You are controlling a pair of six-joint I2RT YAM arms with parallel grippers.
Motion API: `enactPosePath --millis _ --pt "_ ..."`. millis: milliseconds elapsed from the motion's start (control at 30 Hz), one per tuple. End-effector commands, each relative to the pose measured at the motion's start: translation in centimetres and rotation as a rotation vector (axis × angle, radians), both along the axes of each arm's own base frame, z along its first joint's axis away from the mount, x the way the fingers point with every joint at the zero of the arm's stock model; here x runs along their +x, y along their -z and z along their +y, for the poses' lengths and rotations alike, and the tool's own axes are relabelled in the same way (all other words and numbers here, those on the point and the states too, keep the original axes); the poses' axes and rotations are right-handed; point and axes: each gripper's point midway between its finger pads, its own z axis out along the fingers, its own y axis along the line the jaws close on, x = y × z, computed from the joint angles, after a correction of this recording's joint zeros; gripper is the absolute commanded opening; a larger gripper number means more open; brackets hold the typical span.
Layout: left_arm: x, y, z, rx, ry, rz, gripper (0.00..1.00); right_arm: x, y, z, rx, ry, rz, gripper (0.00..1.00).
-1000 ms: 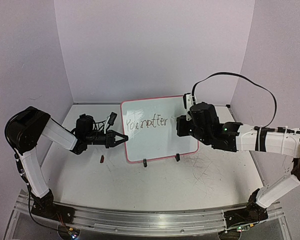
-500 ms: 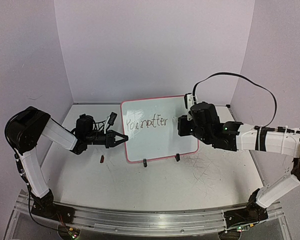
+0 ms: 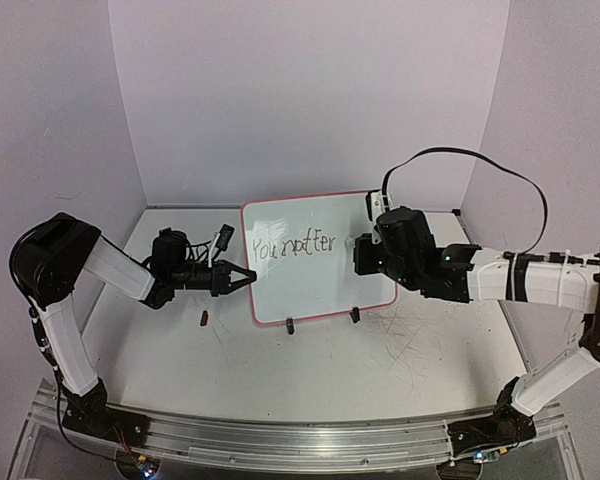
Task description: Write a sentence on the whiteboard
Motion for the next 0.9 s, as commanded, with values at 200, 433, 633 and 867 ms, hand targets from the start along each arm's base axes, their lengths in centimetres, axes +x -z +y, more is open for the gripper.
enactPosePath --millis 200,433,633,867 --pt "1.4 0.0 0.1 0.04 -0.061 -0.041 0.0 1.3 -0.8 0.2 0.023 0.05 -0.016 0.0" --pt "1.4 0.1 0.1 0.041 -0.06 -0.04 0.0 2.1 -0.6 -0.1 0.018 0.089 -0.022 0.0" --pt "1.4 0.1 0.1 0.042 -0.06 -0.04 0.0 2.6 -0.4 0.2 0.013 0.094 -0.021 0.0" --pt "1.4 0.1 0.1 0.041 -0.059 -0.039 0.0 2.6 -0.5 1.0 0.012 0.049 -0.025 0.0"
